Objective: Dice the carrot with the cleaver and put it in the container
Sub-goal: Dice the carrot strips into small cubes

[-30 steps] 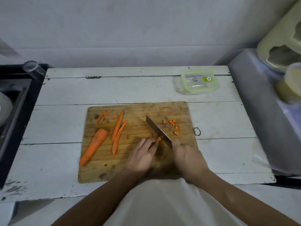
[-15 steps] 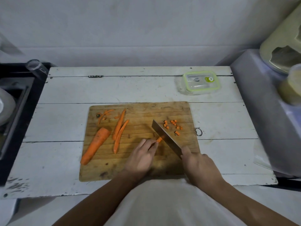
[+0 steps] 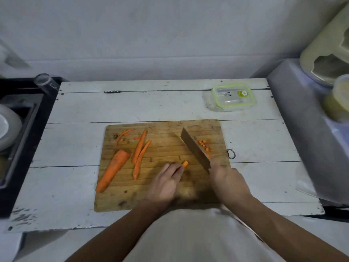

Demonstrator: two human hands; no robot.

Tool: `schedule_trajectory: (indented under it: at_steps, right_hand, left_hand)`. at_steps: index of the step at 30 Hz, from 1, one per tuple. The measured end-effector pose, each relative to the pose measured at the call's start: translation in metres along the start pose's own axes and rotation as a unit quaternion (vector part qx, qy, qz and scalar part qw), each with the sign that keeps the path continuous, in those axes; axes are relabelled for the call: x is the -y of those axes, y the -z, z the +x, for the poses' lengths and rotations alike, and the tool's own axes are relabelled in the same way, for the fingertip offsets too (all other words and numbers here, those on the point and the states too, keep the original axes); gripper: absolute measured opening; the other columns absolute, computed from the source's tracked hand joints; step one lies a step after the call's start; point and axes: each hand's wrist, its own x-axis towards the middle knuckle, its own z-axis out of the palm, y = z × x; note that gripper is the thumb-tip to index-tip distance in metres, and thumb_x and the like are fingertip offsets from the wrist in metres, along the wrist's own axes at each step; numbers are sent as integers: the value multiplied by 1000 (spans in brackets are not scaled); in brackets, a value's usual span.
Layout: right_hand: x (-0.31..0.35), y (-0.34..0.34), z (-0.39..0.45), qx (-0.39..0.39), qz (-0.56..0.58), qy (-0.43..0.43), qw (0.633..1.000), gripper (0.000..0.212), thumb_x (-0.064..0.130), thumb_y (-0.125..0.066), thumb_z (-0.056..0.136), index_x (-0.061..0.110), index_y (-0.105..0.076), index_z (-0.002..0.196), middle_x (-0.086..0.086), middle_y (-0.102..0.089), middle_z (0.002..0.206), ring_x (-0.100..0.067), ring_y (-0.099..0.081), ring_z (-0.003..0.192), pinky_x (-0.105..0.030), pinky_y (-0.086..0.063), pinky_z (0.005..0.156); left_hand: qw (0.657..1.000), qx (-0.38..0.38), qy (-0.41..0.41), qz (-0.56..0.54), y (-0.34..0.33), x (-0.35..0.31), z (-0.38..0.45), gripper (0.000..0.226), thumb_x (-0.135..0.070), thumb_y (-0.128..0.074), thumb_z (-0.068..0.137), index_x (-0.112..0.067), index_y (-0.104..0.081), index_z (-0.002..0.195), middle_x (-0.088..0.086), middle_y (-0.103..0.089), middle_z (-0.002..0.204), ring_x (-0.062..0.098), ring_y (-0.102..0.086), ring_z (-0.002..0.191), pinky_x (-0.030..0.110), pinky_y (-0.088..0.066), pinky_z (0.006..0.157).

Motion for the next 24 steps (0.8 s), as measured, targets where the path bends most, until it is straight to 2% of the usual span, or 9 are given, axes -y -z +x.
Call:
schedule_trajectory:
  at_steps: [2,4,10,14,17,20,21,22,24]
  right_hand:
    - [-6,4,-10,14,-7,3,1000,7,22,-37,105,22,-38,111,-9,-69,91,-37,-64,81,-35,-35,60]
    - [-7,6,-20,32,-9,16,999,6,24,-36,105,23,-36,111,-7,-69,92,-36,-65,82,-36,-37,60]
    - [-2,2,-34,77,-18,42,996,21,19,-47,99,23,-35,115,-5,-67,96,-31,-64,84,-33,-36,62]
    - [6,-3,-26,73,-28,48,996,32,10,-53,93,22,-34,116,-4,-68,95,-29,-67,84,-34,-40,61]
    - [15,-14,-7,40,-4,37,998,39,9,-62,88,26,-31,105,-3,-67,82,-30,-66,72,-39,-52,59]
    - [16,-9,5,-2,30,15,999,20,17,-48,99,24,-34,111,-7,-70,88,-34,-66,77,-39,-46,61]
    - [13,-6,4,-6,31,10,999,15,19,-42,102,22,-36,115,-9,-70,90,-36,-66,80,-39,-42,61]
    - [9,-2,2,-4,30,6,1000,13,22,-38,104,20,-38,118,-10,-70,92,-37,-65,82,-38,-39,61]
    - [4,7,-8,6,12,9,1000,15,28,-34,106,20,-39,117,-9,-69,92,-36,-65,82,-36,-35,60]
  left_hand:
    - [1000,-11,-4,0,-2,0,0,39,-13,-49,97,-7,-65,132,5,-62,128,19,-54,109,32,-56,87]
    - [1000,-17,-5,-3,-2,-1,1,35,-11,-55,96,-6,-67,130,5,-63,125,19,-55,107,32,-57,85]
    - [999,-12,8,-35,2,-2,5,34,-7,-71,91,-8,-68,125,3,-61,116,17,-57,101,31,-57,77]
    - [998,-3,37,-55,-2,0,5,27,-18,-59,100,-13,-67,126,-3,-58,117,9,-52,104,22,-48,84]
    - [998,-4,27,-48,-3,0,6,31,-19,-53,98,-12,-69,124,-1,-62,116,11,-50,103,27,-54,81]
    - [999,0,18,-44,1,0,2,38,-20,-46,100,-13,-66,132,0,-61,126,15,-52,111,31,-55,86]
    - [997,9,36,-72,0,1,-2,38,-20,-47,102,-15,-63,136,0,-60,129,16,-53,114,32,-53,91]
    - [994,-2,67,-86,-1,0,-4,36,-23,-47,104,-19,-61,137,-2,-59,128,13,-54,114,30,-51,95]
    - [989,-28,100,-107,-2,1,-5,31,-34,-47,107,-24,-63,132,-8,-58,118,5,-55,104,22,-47,91]
